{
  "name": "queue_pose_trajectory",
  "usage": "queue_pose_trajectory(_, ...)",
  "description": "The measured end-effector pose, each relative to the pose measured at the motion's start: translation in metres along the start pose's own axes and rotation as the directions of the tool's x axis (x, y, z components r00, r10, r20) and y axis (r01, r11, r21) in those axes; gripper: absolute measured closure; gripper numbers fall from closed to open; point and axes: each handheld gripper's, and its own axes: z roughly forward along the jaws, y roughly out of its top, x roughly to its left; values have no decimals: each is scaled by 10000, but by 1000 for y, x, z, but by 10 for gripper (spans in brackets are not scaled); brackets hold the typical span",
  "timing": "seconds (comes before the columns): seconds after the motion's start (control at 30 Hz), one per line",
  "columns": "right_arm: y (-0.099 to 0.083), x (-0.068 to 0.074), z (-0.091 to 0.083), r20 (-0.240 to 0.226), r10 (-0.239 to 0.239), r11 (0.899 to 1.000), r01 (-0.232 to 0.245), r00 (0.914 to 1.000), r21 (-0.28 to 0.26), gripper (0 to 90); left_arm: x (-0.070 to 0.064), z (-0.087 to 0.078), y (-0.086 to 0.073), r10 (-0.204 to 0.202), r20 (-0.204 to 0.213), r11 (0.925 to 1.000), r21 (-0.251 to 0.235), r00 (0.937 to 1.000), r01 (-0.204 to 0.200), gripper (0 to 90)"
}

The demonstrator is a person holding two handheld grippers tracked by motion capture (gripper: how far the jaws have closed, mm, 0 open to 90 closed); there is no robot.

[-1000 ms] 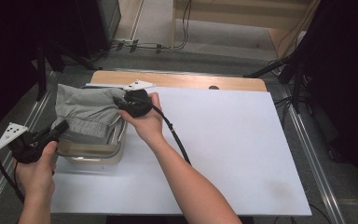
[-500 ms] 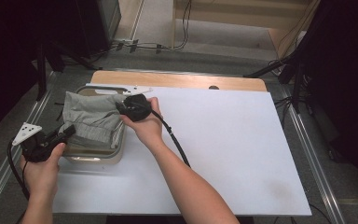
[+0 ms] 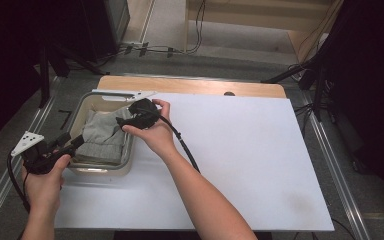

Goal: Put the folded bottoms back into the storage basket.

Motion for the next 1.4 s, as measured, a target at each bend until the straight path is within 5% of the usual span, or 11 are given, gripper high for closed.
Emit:
queue_pose_trajectory(0.27,-10,-28,-41,-523,287,9969,-324,9982,-717,0,-15,-2,10,23,1186,9993,-363,9929,20,237)
queue_pose_trajectory(0.43,-29,-40,-69,-324,300,9942,-331,9990,-1019,0,-27,1,15,115,1490,9993,-365,9888,-61,95)
queue_pose_trajectory(0.6,-49,-50,-97,-182,422,9900,-443,9989,-1340,0,-34,3,18,246,2134,9987,-481,9767,-146,0)
queue_pose_trajectory(1.0,-84,-59,-144,-77,303,9849,-312,9995,-1705,0,-53,23,24,509,2655,9985,61,9628,-545,30)
queue_pose_trajectory(1.2,-100,-61,-168,49,324,9803,-308,9995,-1949,0,-57,32,35,472,2564,9988,25,9654,-495,179)
queue_pose_trajectory(1.4,-117,-65,-188,177,375,9781,-330,9991,-2056,0,-57,44,45,247,2017,9995,141,9791,-281,411)
